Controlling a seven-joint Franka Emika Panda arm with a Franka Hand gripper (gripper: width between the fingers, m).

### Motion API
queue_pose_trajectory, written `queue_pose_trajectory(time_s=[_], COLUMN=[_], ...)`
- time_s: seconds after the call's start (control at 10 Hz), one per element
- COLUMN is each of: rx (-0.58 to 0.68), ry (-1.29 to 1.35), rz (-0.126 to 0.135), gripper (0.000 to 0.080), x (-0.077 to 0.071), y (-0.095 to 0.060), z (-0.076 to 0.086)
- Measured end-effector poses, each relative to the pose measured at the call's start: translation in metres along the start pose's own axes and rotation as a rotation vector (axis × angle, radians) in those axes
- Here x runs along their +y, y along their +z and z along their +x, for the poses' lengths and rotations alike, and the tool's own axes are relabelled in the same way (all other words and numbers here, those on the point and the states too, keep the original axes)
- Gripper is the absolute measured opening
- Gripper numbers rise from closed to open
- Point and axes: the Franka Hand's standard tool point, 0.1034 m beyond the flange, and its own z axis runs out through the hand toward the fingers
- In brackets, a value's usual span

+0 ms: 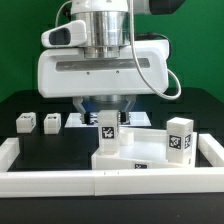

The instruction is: Assemble square table

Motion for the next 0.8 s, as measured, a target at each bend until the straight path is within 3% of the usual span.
queue_pose_trajectory(time_s=[0.1, 0.5, 0.8], rx=[0.001, 0.000, 0.000], ry=[-0.002, 0.033, 0.248], rz=[0.001, 0.001, 0.005], gripper=[0.0291, 0.0291, 0.0291], x=[-0.0014, -0.0005, -0.0021], y=[-0.0003, 0.0001, 0.0010], z=[0.0008, 0.0000, -0.0006])
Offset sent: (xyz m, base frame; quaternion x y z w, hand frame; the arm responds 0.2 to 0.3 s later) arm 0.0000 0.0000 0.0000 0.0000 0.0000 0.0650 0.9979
